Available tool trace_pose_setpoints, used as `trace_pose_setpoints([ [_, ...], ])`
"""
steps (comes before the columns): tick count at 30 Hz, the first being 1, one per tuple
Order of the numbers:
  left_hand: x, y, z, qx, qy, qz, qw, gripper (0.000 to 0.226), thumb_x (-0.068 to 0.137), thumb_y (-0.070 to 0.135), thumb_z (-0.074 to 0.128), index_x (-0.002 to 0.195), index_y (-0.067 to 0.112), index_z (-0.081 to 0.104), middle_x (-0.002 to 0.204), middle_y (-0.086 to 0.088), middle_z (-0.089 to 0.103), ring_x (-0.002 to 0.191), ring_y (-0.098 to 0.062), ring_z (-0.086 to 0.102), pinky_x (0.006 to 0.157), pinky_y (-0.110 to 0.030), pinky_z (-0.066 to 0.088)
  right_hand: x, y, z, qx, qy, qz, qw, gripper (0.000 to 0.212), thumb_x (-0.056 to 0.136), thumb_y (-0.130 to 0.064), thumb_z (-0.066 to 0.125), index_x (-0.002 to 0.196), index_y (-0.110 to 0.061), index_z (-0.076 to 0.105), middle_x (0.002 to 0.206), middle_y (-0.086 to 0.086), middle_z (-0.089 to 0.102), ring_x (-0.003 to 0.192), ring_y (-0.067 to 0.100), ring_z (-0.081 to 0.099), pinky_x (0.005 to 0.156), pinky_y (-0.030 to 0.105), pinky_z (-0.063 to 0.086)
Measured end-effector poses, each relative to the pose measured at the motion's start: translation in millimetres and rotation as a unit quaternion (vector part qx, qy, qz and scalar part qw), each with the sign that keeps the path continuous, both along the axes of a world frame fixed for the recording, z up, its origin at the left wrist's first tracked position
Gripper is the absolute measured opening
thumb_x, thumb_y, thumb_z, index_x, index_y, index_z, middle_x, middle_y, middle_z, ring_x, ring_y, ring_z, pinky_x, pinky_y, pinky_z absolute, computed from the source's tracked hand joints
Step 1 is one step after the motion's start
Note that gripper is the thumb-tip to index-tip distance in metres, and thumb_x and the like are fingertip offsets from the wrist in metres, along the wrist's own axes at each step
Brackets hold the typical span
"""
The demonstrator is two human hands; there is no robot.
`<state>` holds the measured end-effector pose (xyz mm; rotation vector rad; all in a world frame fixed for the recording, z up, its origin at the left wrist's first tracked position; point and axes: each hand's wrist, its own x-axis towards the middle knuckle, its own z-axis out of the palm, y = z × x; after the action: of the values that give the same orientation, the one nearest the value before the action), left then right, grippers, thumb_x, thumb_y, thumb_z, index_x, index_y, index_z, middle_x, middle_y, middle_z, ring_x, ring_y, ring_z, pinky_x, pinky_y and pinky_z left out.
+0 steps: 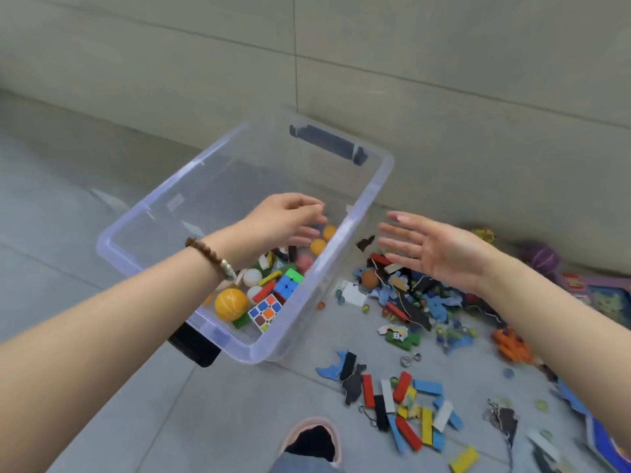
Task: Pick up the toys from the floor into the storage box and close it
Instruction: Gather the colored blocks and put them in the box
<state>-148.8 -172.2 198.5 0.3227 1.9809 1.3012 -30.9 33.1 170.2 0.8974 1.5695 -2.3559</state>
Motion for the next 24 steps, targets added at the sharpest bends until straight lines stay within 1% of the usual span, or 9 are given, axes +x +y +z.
trace_pose_setpoints([
  [3,40.0,40.7,8.5,0.027,0.007,-0.102,0.994,0.024,0.092,0.020,0.058,0.115,0.014,0.059,0.106,-0.005,0.068,0.086,-0.013,0.065,0.080,-0.024,0.055,66.3,32.6,-21.4,0.053,-0.065,0.003,0.996,0.044,0.077,-0.025,0.064,0.121,-0.022,0.056,0.126,0.002,0.061,0.110,0.018,0.063,0.086,0.033,0.056],
  [6,83.3,77.2,-13.3,0.007,-0.009,-0.197,0.980,0.026,0.090,0.023,0.060,0.115,0.019,0.059,0.106,-0.001,0.067,0.090,-0.011,0.066,0.077,-0.020,0.056,130.5,47.0,-54.4,0.125,-0.147,0.051,0.980,0.049,0.072,-0.023,0.071,0.119,-0.023,0.057,0.124,0.003,0.061,0.112,0.017,0.059,0.095,0.038,0.050],
  [9,123.3,95.1,-66.8,-0.072,-0.019,-0.285,0.956,0.033,0.090,0.022,0.060,0.121,0.017,0.056,0.113,-0.002,0.064,0.100,-0.015,0.063,0.080,-0.025,0.054,180.1,43.6,-98.1,0.166,-0.201,0.066,0.963,0.039,0.080,-0.021,0.072,0.116,-0.024,0.057,0.125,0.000,0.056,0.113,0.014,0.055,0.092,0.034,0.050],
  [11,144.4,93.3,-111.0,-0.165,-0.019,-0.323,0.932,0.040,0.088,0.024,0.061,0.126,0.012,0.052,0.117,-0.005,0.061,0.098,-0.018,0.062,0.082,-0.030,0.055,202.5,35.1,-129.0,0.210,-0.228,0.083,0.947,0.045,0.078,-0.027,0.074,0.118,-0.026,0.053,0.125,-0.001,0.050,0.112,0.017,0.054,0.086,0.031,0.050],
  [13,160.1,82.7,-148.1,-0.256,-0.035,-0.322,0.911,0.045,0.088,0.027,0.062,0.126,0.009,0.049,0.113,-0.008,0.060,0.079,-0.017,0.062,0.071,-0.029,0.057,217.8,23.3,-157.3,0.258,-0.259,0.108,0.924,0.056,0.074,-0.033,0.077,0.122,-0.024,0.050,0.124,0.002,0.046,0.112,0.020,0.052,0.087,0.033,0.048],
  [14,166.7,76.2,-162.6,-0.294,-0.054,-0.315,0.901,0.047,0.088,0.028,0.062,0.127,0.007,0.047,0.108,-0.009,0.060,0.074,-0.017,0.061,0.067,-0.030,0.058,223.3,16.6,-169.6,0.276,-0.273,0.116,0.914,0.062,0.071,-0.035,0.079,0.123,-0.023,0.048,0.125,0.003,0.044,0.113,0.019,0.050,0.091,0.033,0.045],
  [17,186.1,59.2,-196.7,-0.347,-0.081,-0.313,0.881,0.053,0.085,0.027,0.066,0.128,0.011,0.042,0.100,-0.004,0.056,0.080,-0.019,0.058,0.069,-0.031,0.058,232.5,-5.7,-199.2,0.315,-0.276,0.120,0.900,0.076,0.066,-0.035,0.082,0.129,-0.023,0.040,0.127,0.007,0.035,0.119,0.021,0.043,0.099,0.029,0.037],
  [21,206.4,56.6,-218.5,-0.309,0.002,-0.290,0.906,0.057,0.078,0.021,0.074,0.123,0.012,0.041,0.091,0.003,0.049,0.079,-0.014,0.053,0.068,-0.024,0.049,228.1,-27.7,-217.7,0.380,-0.220,0.050,0.897,0.079,0.065,-0.027,0.082,0.132,-0.023,0.039,0.118,0.001,0.029,0.120,0.021,0.037,0.097,0.023,0.033],
  [24,214.9,64.1,-225.9,-0.259,0.028,-0.247,0.933,0.054,0.077,0.017,0.074,0.121,0.011,0.044,0.096,0.002,0.050,0.085,-0.013,0.053,0.075,-0.022,0.043,220.0,-37.6,-223.7,0.434,-0.205,0.017,0.877,0.071,0.068,-0.024,0.078,0.128,-0.021,0.042,0.120,0.003,0.033,0.117,0.022,0.038,0.090,0.024,0.036],
])
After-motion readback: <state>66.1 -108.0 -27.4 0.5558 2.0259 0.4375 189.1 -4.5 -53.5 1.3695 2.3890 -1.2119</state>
